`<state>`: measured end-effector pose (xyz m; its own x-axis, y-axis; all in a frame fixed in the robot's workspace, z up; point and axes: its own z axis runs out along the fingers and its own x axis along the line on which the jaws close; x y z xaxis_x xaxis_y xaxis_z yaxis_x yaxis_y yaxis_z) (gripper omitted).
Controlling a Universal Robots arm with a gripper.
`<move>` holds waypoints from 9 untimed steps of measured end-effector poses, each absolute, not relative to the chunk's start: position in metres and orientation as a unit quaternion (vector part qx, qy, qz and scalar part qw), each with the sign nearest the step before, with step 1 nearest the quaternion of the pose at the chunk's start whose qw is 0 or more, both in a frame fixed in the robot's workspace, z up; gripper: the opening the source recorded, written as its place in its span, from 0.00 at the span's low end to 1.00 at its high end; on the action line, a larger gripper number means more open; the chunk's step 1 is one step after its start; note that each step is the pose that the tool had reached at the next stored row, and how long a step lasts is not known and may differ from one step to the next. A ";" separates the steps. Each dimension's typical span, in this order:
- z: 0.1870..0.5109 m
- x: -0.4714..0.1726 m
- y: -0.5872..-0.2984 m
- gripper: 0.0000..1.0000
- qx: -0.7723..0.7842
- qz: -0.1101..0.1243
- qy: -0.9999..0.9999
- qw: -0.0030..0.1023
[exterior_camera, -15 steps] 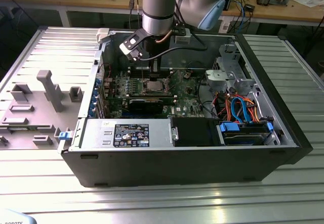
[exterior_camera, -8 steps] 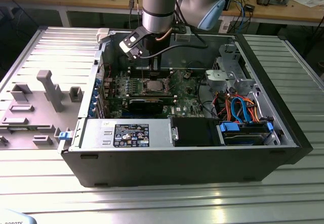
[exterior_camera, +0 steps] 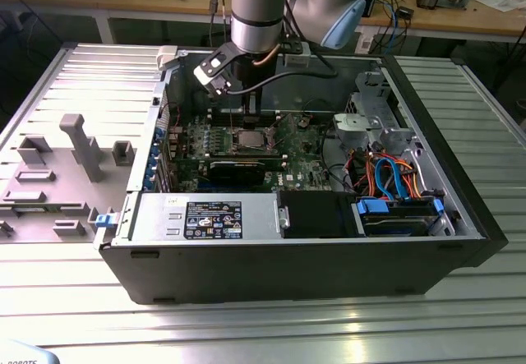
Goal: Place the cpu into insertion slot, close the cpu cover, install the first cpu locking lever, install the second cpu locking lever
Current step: 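Close the cpu cover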
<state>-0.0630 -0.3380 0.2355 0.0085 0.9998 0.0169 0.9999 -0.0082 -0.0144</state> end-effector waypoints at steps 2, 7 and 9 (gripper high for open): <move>0.236 -0.063 -0.338 0.11 -0.710 -0.001 -0.704 0.011; 0.238 -0.063 -0.338 0.11 -0.710 -0.001 -0.704 0.011; 0.238 -0.063 -0.338 0.11 -0.710 -0.001 -0.704 0.011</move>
<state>-0.0630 -0.3379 0.2381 0.0085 0.9998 0.0174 0.9999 -0.0082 -0.0141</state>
